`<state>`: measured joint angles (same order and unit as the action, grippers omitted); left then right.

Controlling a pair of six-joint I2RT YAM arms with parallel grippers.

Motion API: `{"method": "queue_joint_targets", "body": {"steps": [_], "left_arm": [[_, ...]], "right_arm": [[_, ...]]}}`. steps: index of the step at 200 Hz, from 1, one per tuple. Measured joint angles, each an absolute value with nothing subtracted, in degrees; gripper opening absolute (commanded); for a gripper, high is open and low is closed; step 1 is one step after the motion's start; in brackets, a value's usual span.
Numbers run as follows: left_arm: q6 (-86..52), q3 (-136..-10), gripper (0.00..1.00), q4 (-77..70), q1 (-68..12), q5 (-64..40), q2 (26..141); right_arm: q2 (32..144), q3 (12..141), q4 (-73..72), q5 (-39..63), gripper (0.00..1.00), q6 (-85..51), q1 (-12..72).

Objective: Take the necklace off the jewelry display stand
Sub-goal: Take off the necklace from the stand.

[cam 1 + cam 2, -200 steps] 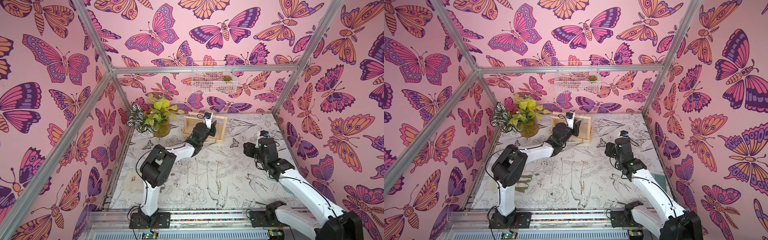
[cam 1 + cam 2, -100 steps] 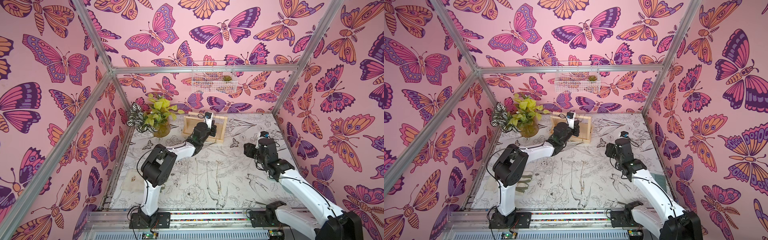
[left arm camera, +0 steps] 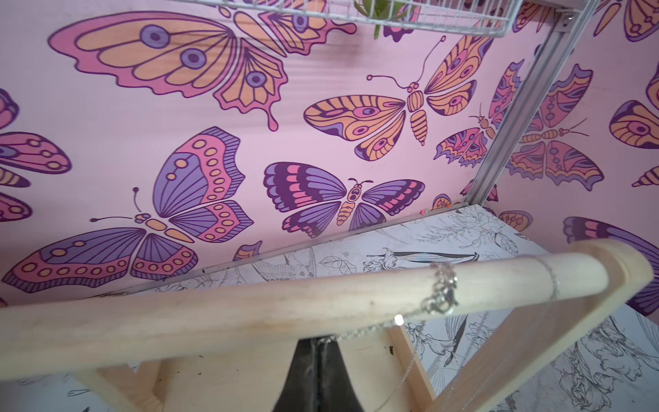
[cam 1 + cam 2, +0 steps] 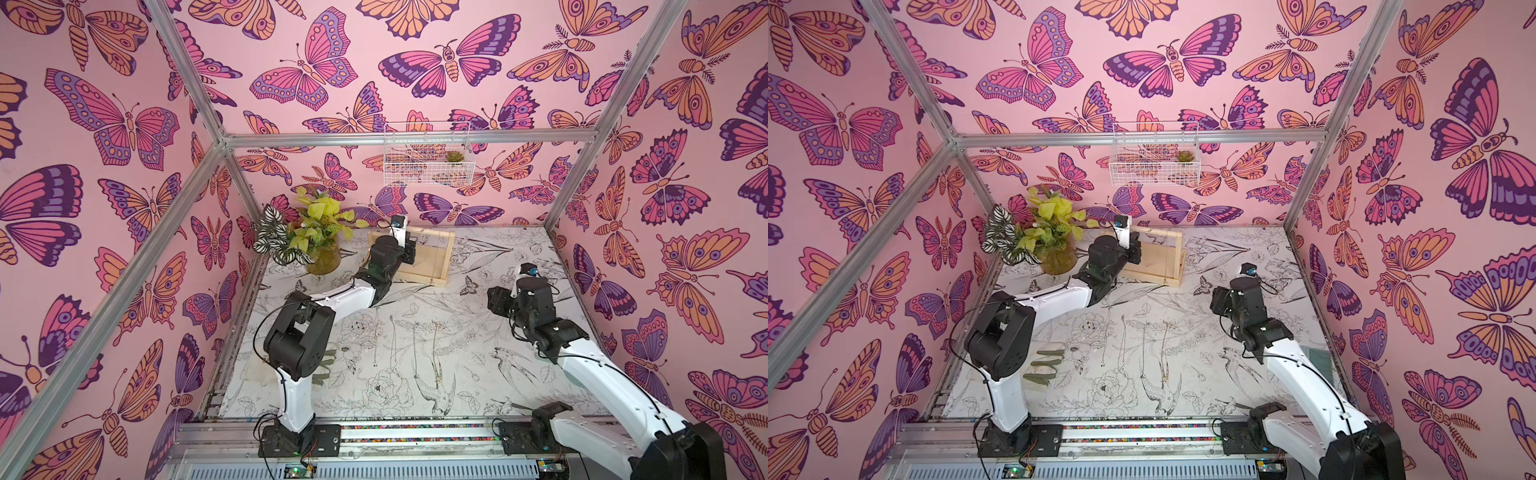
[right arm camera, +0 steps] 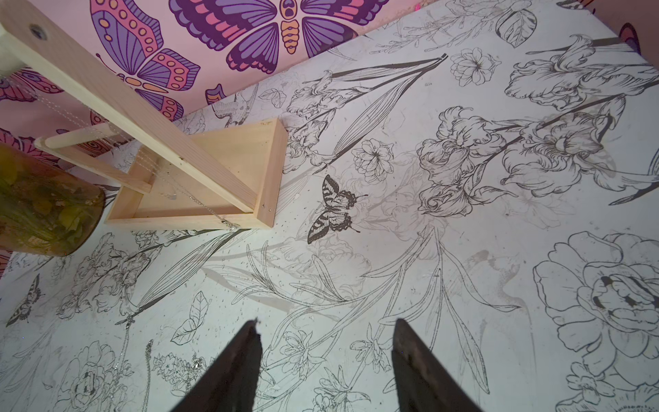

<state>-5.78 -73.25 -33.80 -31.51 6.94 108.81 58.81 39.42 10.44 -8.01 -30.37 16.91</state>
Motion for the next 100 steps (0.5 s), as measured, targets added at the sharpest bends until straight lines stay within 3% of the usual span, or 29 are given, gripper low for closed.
{"method": "queue_joint_targets", "body": {"steps": [100], "left_arm": [[-4.38,-72.86,0.00,-29.80,-26.94,8.19,106.65]], "right_arm": [[58.81,39.35,10.33,-8.01,0.61,-30.37,16.91]]}}
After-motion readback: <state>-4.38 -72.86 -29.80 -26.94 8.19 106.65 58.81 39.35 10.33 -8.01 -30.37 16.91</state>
